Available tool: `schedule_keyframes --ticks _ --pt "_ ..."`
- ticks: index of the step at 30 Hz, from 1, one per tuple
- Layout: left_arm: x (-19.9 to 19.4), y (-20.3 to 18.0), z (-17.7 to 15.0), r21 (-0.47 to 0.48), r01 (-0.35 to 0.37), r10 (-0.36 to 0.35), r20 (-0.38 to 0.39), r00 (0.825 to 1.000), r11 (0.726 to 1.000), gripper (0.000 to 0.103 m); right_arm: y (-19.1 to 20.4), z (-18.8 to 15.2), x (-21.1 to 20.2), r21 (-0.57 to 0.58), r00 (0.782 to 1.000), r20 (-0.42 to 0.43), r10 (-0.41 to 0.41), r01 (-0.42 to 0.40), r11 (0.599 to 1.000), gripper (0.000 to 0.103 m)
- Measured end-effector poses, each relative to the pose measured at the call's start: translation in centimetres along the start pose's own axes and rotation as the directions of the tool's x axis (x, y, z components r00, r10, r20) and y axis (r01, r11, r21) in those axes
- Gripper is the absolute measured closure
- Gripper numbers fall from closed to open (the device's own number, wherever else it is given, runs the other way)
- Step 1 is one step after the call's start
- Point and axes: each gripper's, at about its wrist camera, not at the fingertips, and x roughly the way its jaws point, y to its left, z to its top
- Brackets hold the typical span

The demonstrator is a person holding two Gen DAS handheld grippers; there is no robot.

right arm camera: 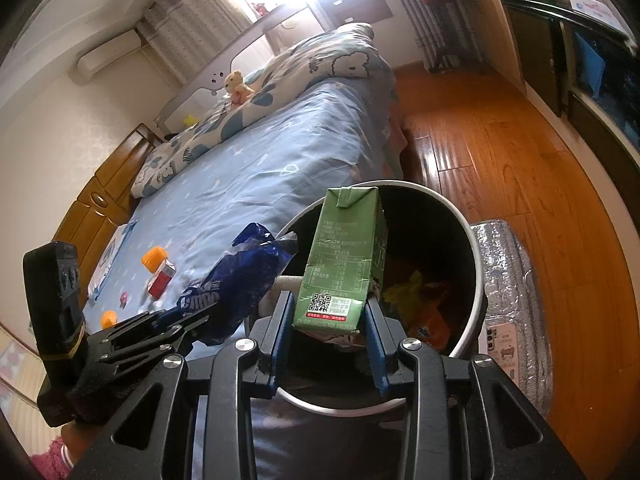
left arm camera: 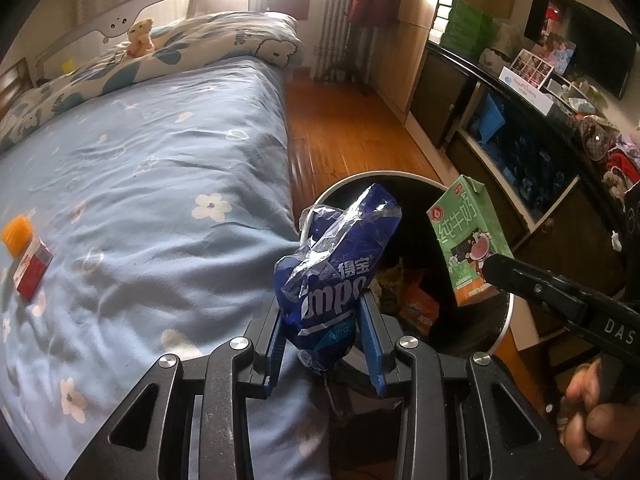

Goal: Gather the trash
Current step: 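Carry blue wrapper and green carton over the bin and open both tools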

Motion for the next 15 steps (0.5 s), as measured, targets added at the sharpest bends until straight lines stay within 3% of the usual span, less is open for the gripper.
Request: schedule_keyframes --ticks 15 --pt "1.0 -1.1 1.0 0.018 0.006 -0.006 -0.011 1.0 1.0 0.068 -1.4 0.3 0.9 0.031 1.0 -0.025 -0.006 0.007 0.999 0.069"
